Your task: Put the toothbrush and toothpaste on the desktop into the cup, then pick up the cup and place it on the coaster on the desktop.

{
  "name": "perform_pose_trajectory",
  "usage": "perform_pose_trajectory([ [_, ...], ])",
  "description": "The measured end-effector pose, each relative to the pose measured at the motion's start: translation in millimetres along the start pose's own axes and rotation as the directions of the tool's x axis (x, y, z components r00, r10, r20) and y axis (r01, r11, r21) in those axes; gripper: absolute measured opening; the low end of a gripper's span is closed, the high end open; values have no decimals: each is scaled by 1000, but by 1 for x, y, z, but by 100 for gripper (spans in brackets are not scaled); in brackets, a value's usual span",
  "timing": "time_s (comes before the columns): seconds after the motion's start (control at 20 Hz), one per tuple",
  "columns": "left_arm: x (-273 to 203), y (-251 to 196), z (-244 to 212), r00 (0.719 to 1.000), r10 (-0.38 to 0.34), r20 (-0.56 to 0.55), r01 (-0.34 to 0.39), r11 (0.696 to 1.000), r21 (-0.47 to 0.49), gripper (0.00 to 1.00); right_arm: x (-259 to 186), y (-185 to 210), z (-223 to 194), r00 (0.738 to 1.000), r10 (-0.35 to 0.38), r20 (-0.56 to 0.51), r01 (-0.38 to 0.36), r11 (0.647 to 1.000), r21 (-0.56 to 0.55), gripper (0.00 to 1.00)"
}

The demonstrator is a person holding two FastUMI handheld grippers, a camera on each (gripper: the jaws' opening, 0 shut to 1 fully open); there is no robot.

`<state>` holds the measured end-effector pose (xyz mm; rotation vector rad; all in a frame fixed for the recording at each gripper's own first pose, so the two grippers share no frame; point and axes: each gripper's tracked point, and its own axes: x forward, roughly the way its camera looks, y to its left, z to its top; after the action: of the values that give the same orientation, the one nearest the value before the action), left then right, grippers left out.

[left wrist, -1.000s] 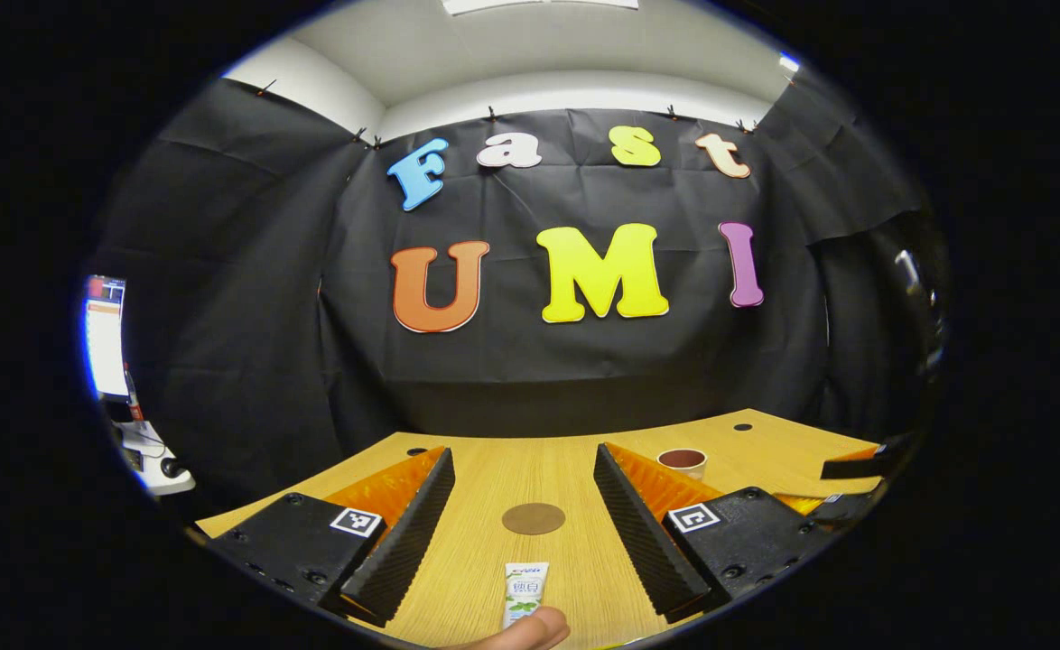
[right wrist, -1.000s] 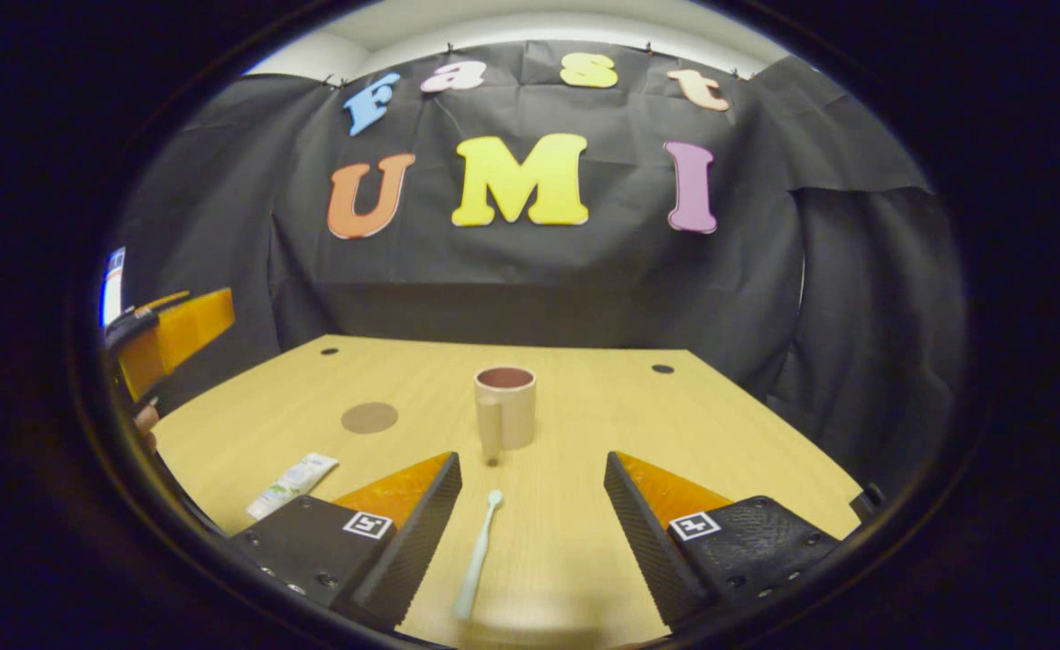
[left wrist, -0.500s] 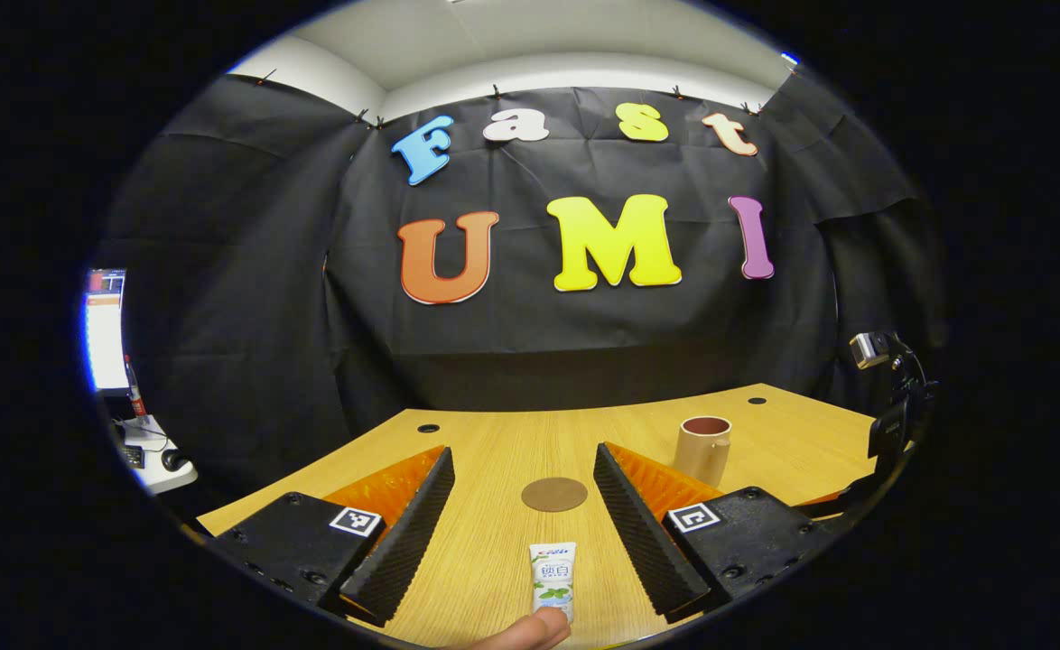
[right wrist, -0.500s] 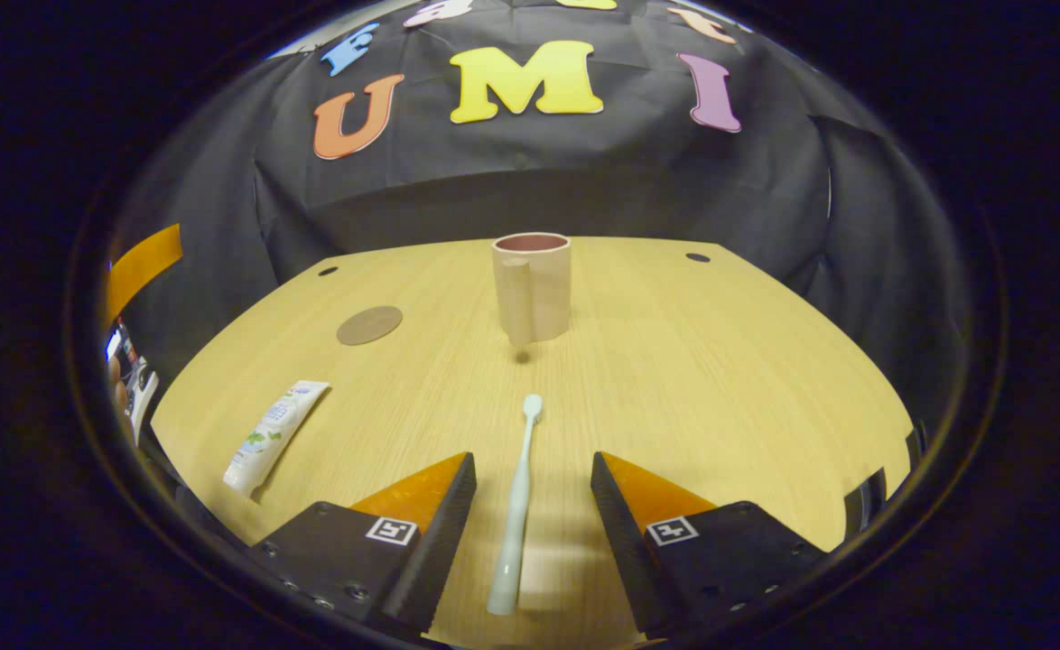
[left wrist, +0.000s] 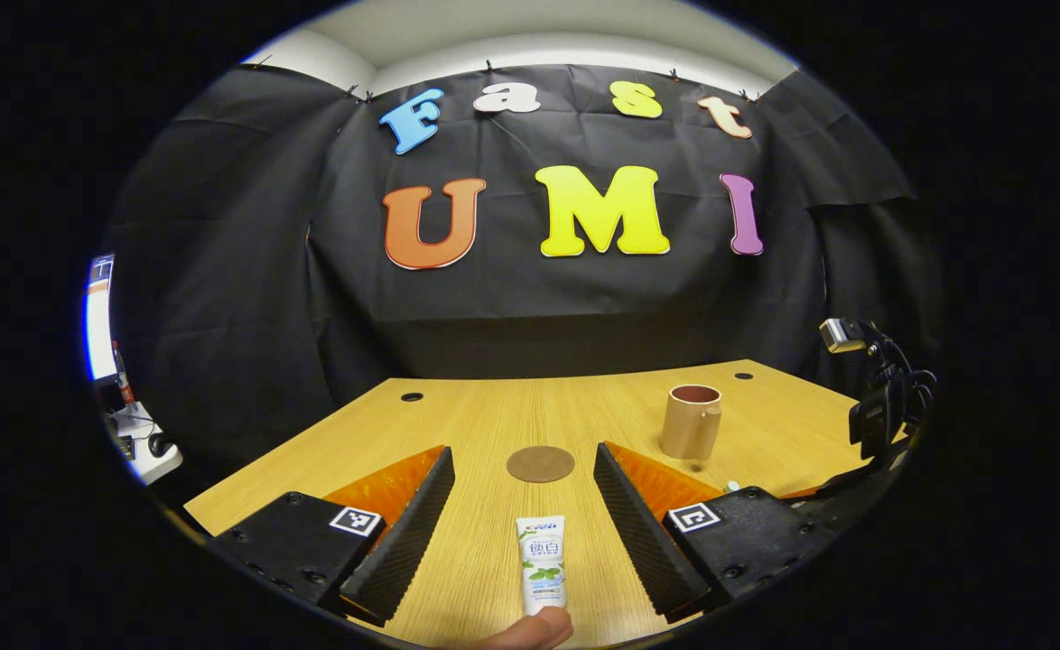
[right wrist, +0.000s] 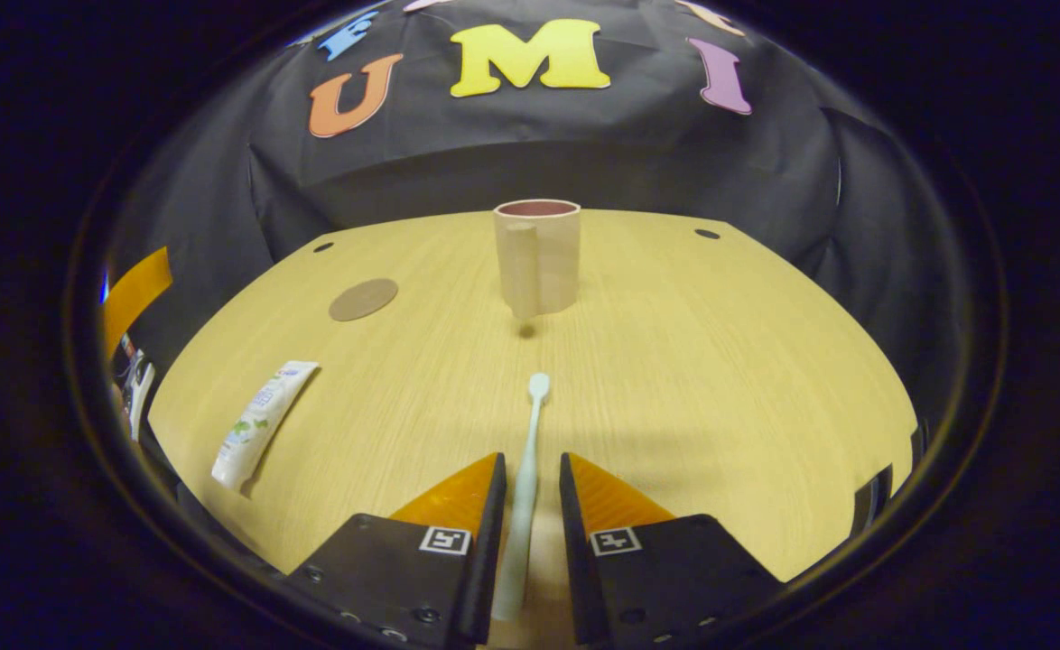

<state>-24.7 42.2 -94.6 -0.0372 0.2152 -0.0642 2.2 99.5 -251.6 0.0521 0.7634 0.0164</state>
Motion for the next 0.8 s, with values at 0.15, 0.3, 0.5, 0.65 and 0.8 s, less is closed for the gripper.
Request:
perform_pose_trajectory([
  [0.15,1,-1,-17,998,1,-56,0,1000,3,99,0,-3,0,1000,1,-11,-1,1000,11,9],
  [0.3,4,0,-32,995,3,-96,-2,1000,5,99,-1,-2,-1,1000,16,-11,-15,1000,20,6],
  [0.5,4,-4,-60,978,-9,-208,7,1000,-7,100,-5,2,-3,998,59,3,-59,998,29,4],
  [0.65,5,-3,-73,968,-11,-251,2,999,-37,99,-18,7,5,994,90,61,-91,996,12,5],
  [0.8,6,-7,-87,952,-19,-307,-2,998,-68,100,-31,6,16,989,109,100,-110,994,7,4],
])
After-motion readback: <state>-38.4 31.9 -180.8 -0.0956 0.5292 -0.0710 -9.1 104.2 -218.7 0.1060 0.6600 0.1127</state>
